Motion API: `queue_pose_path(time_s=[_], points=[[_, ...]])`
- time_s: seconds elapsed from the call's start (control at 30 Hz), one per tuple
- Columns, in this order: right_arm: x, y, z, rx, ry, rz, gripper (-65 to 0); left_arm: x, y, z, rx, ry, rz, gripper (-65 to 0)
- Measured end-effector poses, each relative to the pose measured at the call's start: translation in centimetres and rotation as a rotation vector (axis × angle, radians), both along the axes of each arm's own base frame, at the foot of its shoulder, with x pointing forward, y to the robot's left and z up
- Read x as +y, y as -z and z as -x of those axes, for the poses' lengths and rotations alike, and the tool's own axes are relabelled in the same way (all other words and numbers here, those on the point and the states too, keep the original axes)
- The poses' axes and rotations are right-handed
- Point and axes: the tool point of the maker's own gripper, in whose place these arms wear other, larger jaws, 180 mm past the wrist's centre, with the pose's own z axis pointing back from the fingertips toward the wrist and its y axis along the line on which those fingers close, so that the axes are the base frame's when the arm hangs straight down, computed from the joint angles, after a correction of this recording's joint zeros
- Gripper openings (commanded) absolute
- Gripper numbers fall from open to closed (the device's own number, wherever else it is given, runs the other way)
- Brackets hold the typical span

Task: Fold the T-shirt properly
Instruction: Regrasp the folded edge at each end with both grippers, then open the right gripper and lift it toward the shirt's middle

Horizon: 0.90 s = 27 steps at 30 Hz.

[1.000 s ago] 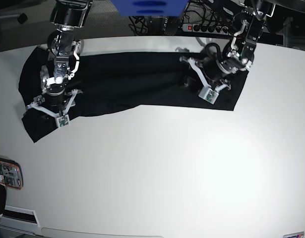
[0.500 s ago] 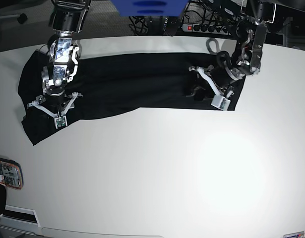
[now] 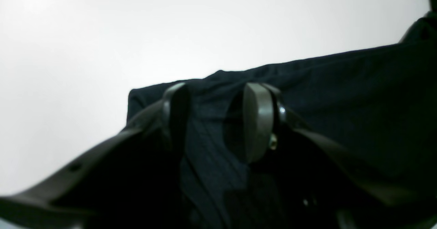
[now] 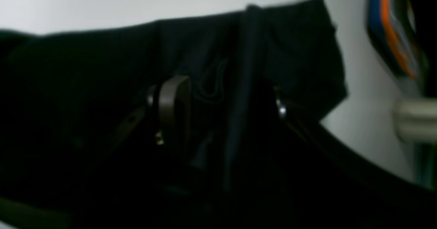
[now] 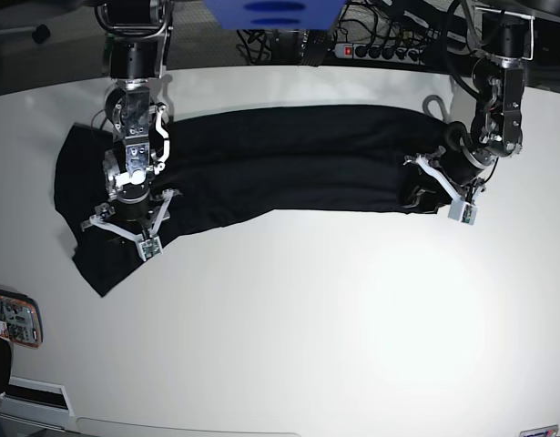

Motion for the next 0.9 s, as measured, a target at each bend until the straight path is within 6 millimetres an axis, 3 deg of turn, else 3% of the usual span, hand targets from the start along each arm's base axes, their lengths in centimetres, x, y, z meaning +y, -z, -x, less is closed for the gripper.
queue_pose_path(time_s=[0.27, 0.4, 0.6, 0.7, 0.9], points=[[0.5, 0.2, 0.0, 0.004, -0.004, -0.008, -35.2, 0.2, 0.2, -0.5, -0.002, 0.016, 0.035, -38.1], [0.6, 0.4, -0.9, -0.015, -0.002, -0.021, -35.2, 2.8, 0.5, -2.5, 0.009, -0.011, 0.042, -38.1], [1.9, -0.8, -5.0, 0.01, -0.017, -0.064, -35.2, 5.9, 0.0, -2.8, -0.023, -0.041, -0.042, -38.1], [3.2, -0.4, -5.1, 0.005, -0.006, -0.078, -35.2, 6.6, -0.1, -3.3, -0.009, -0.04, -0.072, -38.1], [3.6, -0.4, -5.4, -0.003, -0.016, -0.096, -35.2, 8.2, -0.3, -3.6, -0.002, -0.057, -0.104, -38.1]])
